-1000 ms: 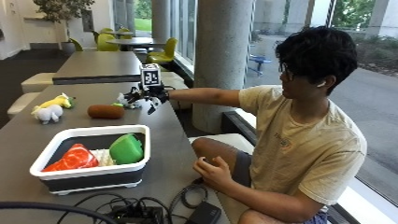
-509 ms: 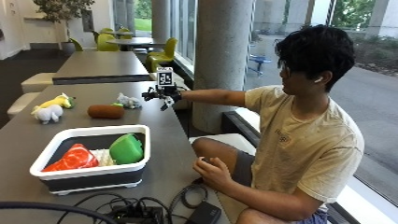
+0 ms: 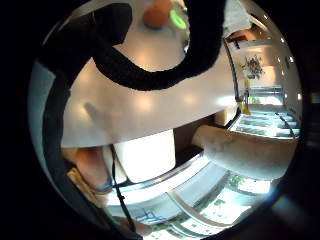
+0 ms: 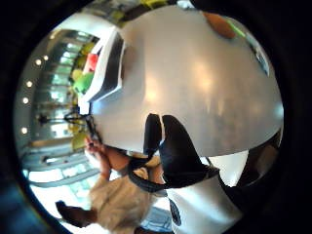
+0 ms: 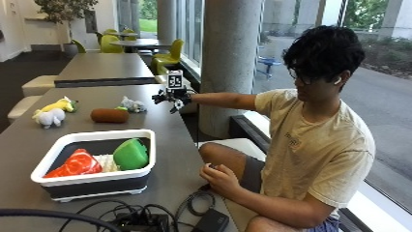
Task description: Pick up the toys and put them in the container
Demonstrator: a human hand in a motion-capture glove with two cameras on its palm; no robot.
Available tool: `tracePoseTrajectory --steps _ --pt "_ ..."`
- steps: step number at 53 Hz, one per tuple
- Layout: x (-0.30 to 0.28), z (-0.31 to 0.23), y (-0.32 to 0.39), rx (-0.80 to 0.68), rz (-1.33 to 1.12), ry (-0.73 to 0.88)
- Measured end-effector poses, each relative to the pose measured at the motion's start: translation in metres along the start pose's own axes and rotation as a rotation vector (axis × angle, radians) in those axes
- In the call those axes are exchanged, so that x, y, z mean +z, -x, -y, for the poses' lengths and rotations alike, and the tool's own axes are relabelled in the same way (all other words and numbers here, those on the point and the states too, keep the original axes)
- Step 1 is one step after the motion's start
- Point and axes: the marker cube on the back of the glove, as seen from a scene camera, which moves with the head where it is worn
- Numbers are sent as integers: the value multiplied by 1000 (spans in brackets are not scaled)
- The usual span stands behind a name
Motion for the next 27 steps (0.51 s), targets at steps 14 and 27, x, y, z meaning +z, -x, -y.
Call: tracePoseTrajectory --steps 14,27 --pt "-2 0 1 -43 52 -18" --pt "-1 0 1 0 27 -10"
